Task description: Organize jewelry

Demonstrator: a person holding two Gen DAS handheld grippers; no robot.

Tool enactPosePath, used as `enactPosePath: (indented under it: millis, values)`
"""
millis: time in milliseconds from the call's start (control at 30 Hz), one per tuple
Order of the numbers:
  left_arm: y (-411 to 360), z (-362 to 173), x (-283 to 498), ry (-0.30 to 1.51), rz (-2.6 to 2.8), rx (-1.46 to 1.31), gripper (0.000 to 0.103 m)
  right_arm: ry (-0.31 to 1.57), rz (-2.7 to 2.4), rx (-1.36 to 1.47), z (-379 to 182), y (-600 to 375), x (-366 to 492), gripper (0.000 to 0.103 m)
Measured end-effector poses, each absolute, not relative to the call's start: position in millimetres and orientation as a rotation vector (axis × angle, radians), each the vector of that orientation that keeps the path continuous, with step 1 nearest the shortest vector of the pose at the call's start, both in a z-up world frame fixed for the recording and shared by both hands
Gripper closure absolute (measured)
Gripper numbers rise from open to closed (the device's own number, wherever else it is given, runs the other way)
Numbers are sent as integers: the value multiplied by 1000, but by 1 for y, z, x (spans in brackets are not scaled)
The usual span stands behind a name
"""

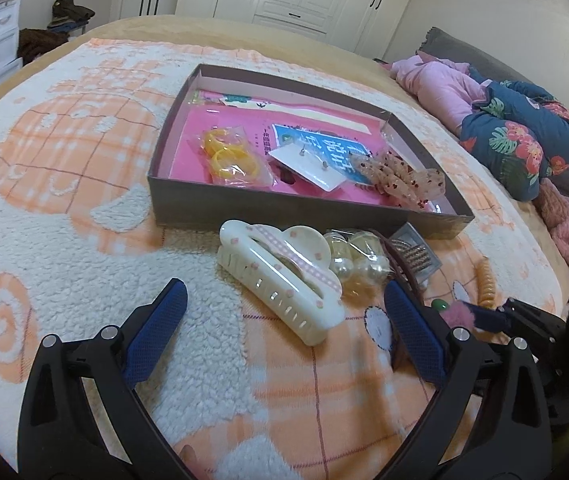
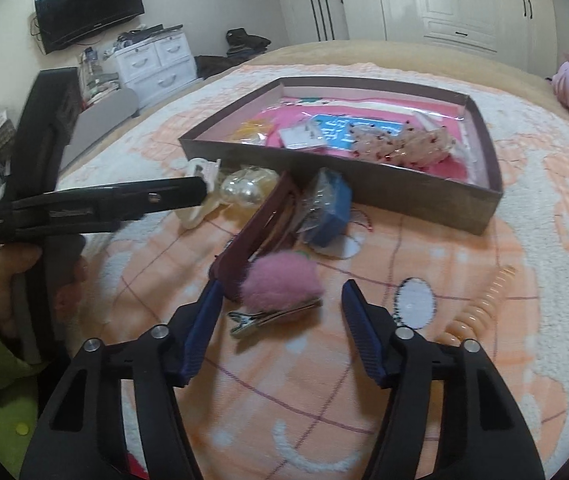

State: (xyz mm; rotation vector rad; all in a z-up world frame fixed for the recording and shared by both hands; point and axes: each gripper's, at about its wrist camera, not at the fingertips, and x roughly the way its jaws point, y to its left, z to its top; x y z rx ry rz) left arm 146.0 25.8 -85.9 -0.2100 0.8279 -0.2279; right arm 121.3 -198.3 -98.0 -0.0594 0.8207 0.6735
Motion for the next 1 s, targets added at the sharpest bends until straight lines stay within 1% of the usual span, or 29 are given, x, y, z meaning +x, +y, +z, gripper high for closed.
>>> enactPosePath:
  millis: [33, 100, 133, 167, 200, 233, 333, 400, 433, 600, 767, 1000]
  values:
    - [24, -87, 148, 829, -223, -201, 15, 823, 683, -54, -98, -198, 121, 50]
    - [24, -89, 151, 829, -215, -190, 22, 827, 701, -41, -98, -199, 121, 54]
    - [24, -90, 151, 830, -212, -188, 24, 828, 713, -37, -97, -199, 120, 59]
    - [24, -91, 152, 831, -208, -185, 29, 828, 724, -34, -97, -199, 120, 64]
    - [25, -92, 153, 833, -205, -183, 32, 829, 731, -35, -96, -199, 118, 66]
    - [27, -93, 154, 837, -205, -185, 34, 828, 730, -43, -96, -198, 117, 66]
    - [32, -93, 153, 836, -207, -188, 44, 823, 728, -52, -95, -197, 115, 68]
    - [34, -93, 152, 832, -212, -194, 60, 823, 719, -47, -95, -200, 114, 69]
    - [36, -93, 152, 833, -216, -200, 62, 820, 711, -44, -94, -202, 114, 69]
    - [39, -91, 147, 833, -229, -205, 69, 797, 680, -28, -88, -211, 112, 70]
    - [41, -89, 140, 833, -234, -213, 73, 770, 659, -17, -81, -218, 112, 70]
    - [58, -84, 128, 852, -192, -236, 75, 748, 660, -20, -74, -217, 108, 70]
